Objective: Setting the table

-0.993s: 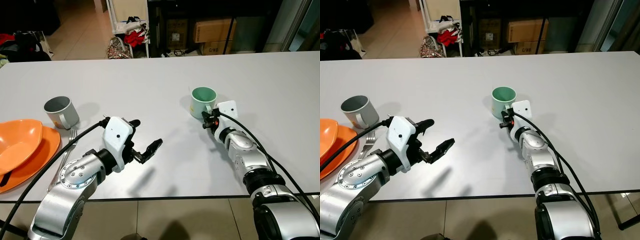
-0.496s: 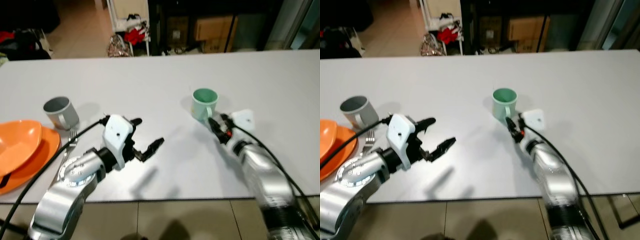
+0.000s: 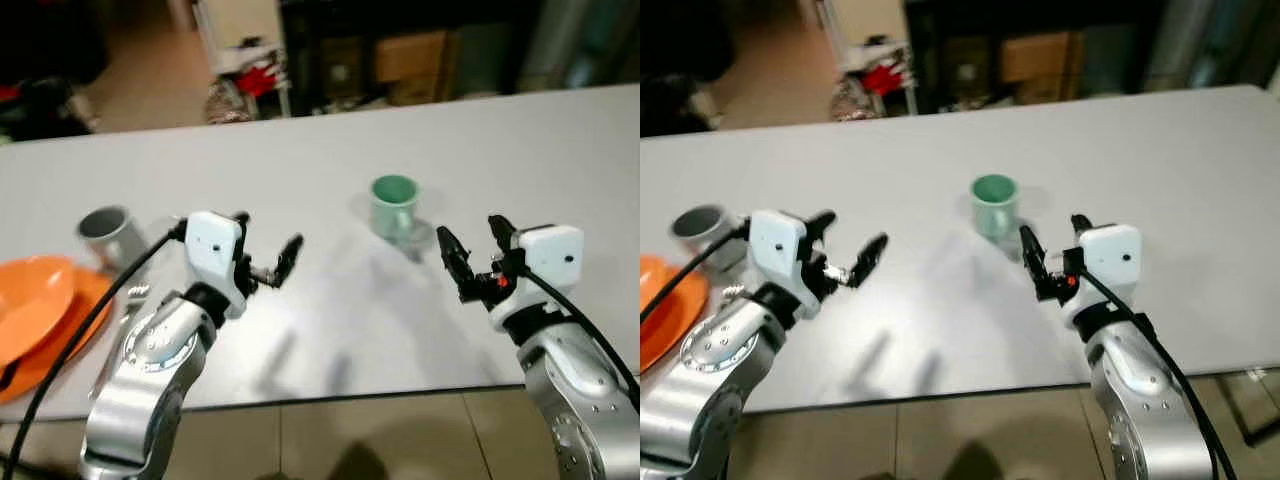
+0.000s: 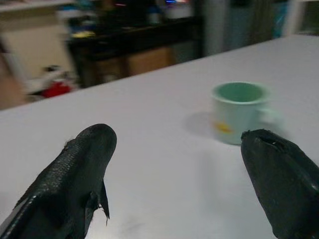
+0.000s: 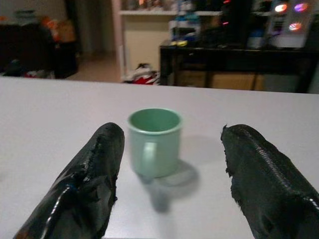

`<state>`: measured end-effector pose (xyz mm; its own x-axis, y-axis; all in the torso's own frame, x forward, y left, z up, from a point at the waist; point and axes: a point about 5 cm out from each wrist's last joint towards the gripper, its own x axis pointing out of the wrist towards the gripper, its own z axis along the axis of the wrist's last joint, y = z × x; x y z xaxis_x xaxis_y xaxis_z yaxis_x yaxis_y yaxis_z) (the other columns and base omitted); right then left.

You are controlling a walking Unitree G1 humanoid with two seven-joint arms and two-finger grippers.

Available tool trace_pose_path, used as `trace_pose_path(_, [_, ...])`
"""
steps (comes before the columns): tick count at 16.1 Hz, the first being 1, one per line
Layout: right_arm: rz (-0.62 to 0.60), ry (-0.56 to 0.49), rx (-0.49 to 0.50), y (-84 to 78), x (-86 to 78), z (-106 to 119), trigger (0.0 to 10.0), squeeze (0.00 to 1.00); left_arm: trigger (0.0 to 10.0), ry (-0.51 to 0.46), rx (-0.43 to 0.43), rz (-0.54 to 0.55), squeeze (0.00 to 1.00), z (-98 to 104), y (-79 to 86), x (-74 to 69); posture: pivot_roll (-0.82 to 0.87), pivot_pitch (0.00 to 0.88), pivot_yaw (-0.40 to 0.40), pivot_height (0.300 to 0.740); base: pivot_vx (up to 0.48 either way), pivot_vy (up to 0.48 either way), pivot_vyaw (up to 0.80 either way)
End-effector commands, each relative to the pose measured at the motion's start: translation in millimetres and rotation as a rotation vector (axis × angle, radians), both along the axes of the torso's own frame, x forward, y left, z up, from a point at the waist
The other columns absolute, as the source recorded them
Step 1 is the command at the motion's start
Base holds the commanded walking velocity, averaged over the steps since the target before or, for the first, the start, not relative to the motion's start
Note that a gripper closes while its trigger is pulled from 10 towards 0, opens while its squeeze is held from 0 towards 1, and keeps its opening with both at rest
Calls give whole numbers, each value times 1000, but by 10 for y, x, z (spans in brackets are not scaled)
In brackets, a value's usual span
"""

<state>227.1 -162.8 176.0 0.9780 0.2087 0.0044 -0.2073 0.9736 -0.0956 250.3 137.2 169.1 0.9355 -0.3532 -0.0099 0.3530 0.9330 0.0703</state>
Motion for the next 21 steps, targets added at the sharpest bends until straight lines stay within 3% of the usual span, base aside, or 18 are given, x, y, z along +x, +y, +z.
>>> trace_pose_path(1, [76,-25,-32,150,-42,115,10000,1000,10000,-13,22,65,682,-3,10,31,-101,0,124,740,0,0,800])
trace_pose_path(6, [64,-16,-67,133,-31,144,10000,1000,10000,13,-44,68,671,-21,-120,37,-110,0,130,740,0,0,800])
trace_pose_path(11, [64,15,-130,154,8,124,10000,1000,10000,30,-44,127,675,-42,34,4,-115,0,115,740,0,0,800])
trace_pose_path(15, [10,9,-130,22,21,175,10000,1000,10000,35,-78,115,686,-19,-52,91,-120,0,117,740,0,0,800])
trace_pose_path(17, [28,18,-124,60,42,163,10000,1000,10000,46,-67,79,682,-5,-65,12,-84,0,100,740,0,0,800])
trace_pose_path(19, [48,28,-121,128,57,136,10000,1000,10000,48,-70,96,682,9,34,-38,-95,0,114,740,0,0,800])
trace_pose_path(21, [29,21,-124,105,25,153,10000,1000,10000,36,-84,165,706,-12,94,85,-129,0,131,740,0,0,800])
